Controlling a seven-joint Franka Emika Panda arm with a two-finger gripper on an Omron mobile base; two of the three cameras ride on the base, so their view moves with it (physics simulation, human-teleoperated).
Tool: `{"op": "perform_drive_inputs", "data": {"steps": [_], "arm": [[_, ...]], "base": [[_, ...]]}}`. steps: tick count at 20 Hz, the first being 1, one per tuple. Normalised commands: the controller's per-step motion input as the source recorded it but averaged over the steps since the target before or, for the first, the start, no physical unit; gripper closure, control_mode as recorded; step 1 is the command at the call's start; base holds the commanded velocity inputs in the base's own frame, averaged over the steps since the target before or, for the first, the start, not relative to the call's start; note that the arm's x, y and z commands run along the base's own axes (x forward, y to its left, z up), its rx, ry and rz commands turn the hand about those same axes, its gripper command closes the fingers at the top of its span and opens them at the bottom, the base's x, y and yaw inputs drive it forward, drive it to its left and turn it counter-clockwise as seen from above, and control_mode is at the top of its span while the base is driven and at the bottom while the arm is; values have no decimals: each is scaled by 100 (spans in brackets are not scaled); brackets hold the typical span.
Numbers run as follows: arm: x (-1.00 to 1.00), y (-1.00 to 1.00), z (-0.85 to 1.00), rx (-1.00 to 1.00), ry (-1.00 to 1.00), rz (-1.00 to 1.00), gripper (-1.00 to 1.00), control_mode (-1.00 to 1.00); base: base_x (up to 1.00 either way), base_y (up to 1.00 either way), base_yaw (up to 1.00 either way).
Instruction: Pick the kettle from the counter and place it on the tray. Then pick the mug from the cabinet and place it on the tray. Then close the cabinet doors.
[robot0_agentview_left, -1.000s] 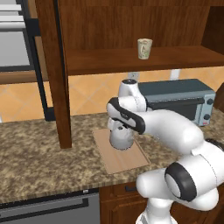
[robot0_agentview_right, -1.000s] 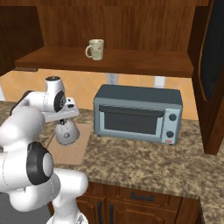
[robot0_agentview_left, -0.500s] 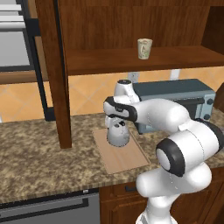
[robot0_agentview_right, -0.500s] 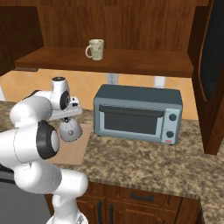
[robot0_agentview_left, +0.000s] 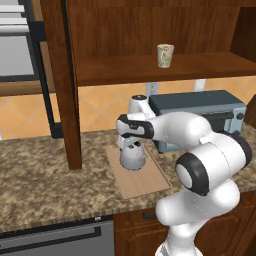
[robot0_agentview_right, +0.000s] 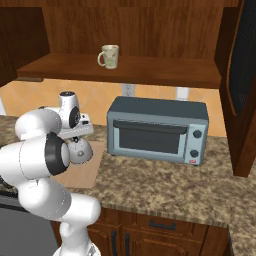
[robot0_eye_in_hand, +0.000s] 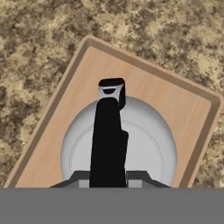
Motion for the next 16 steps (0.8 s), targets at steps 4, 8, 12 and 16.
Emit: {"op": "perform_drive_inputs", "data": {"steps": [4, 8, 12, 16], "arm": [[1, 1, -11, 0, 0, 0, 100, -100], [0, 0, 0, 0, 0, 0, -100, -100], [0, 0, -2, 0, 1, 0, -100, -100], [-2, -2, 13, 3, 0, 0, -100, -100]], "base": [[0, 0, 0], [0, 0, 0], [0, 0, 0], [0, 0, 0]]}}
